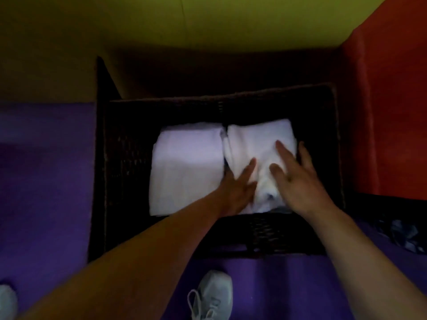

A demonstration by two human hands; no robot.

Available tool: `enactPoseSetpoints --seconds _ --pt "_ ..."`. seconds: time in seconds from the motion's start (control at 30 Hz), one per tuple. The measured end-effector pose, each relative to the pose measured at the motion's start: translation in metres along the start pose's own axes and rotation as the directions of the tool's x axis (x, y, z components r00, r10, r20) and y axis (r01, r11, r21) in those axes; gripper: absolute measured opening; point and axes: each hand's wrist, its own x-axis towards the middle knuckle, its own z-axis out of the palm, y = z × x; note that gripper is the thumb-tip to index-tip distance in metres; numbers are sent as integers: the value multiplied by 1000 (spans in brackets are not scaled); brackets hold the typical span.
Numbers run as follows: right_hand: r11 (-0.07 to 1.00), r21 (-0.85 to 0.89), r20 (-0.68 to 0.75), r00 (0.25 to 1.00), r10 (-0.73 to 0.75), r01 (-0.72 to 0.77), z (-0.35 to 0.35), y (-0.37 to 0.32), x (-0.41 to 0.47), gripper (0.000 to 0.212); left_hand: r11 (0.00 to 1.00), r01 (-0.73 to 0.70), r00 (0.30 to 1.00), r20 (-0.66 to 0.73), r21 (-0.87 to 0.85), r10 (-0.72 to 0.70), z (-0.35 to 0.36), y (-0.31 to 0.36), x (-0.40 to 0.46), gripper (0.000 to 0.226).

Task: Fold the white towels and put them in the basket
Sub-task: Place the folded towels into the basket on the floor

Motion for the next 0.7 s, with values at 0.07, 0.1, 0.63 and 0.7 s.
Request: enactPoseSetpoints --seconds 0.07,0.1,0.63,0.7 --pt "958 -288 -48 999 -1 -13 19 2 3 64 979 121 952 259 167 -162 19 -4 6 73" --pt "933 -359 -93 995 -34 -2 26 3 2 68 966 186 926 297 178 -233 25 -6 7 79" --pt "860 -509 48 997 61 -28 37 -25 -13 89 806 80 976 117 587 -182 -81 3 -30 72" --pt "882 -472 -10 1000 12 -15 32 -40 -26 84 794 91 995 -24 601 -96 -107 12 -54 71"
